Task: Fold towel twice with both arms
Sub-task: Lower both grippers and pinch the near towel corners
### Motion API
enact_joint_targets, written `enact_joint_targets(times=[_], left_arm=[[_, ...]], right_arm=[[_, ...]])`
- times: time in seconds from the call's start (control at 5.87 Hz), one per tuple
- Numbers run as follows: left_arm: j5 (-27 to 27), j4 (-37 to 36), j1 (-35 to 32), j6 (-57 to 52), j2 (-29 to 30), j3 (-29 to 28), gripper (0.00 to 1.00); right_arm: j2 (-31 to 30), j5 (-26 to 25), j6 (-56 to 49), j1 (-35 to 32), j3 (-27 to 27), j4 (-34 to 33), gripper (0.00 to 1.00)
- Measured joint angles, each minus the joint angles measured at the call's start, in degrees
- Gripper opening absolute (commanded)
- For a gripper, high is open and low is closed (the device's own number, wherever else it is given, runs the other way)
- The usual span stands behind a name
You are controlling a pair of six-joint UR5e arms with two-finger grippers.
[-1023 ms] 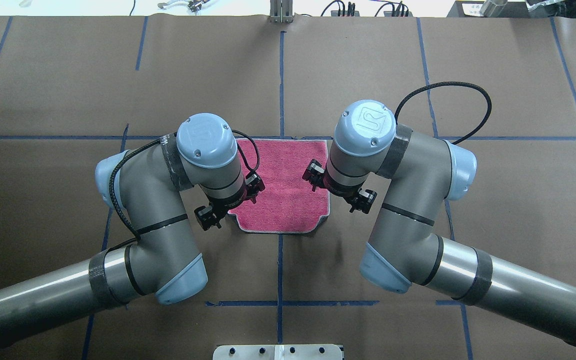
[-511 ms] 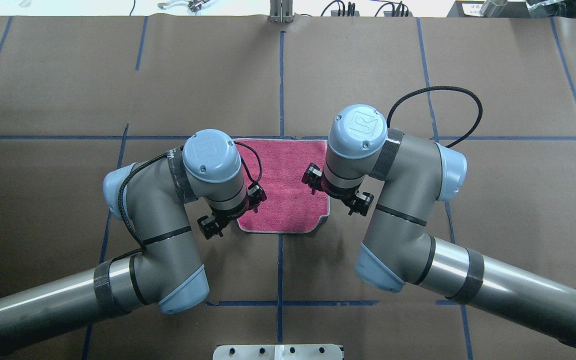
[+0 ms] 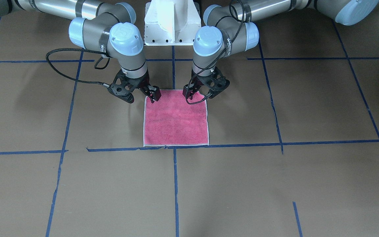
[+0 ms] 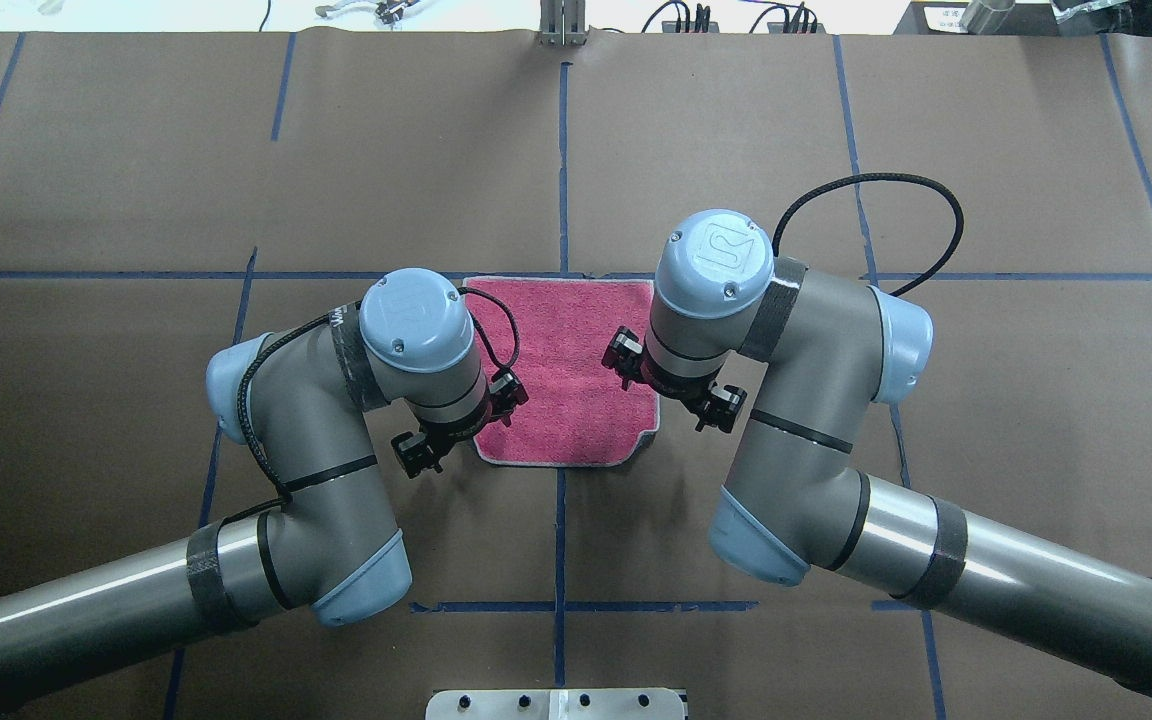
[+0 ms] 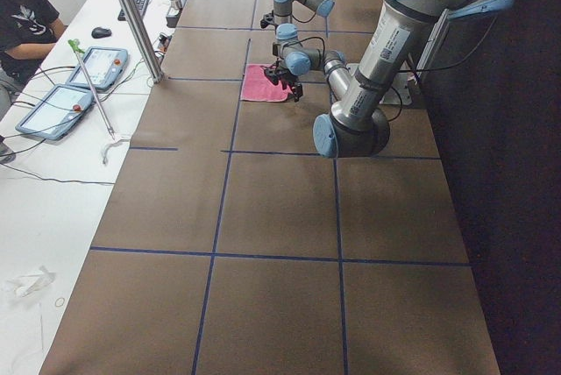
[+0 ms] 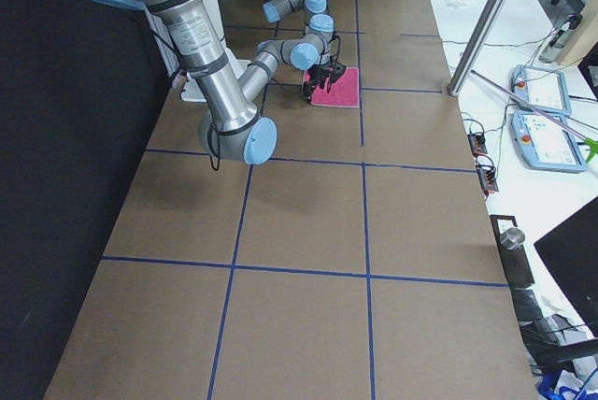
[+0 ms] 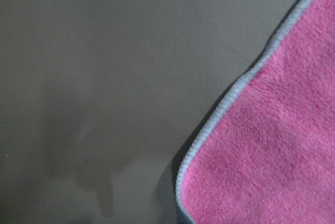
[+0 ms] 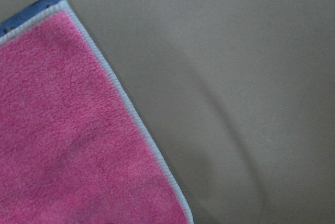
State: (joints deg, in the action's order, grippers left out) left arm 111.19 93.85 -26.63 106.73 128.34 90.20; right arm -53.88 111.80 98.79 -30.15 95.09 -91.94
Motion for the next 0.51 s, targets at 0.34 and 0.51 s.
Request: enact_joint_targets(times=[0.34, 0.51], left_arm=[[0.0, 0.8, -0.1, -0.1, -0.1, 0.0, 0.52], [0.0, 0.9, -0.1, -0.1, 0.0, 0.2, 0.5]], right_arm=[[0.0, 0.0, 0.1, 0.0, 0.0, 0.2, 1.0], [-0.1, -0.1, 0.2, 0.0, 0.0, 1.1, 1.0]])
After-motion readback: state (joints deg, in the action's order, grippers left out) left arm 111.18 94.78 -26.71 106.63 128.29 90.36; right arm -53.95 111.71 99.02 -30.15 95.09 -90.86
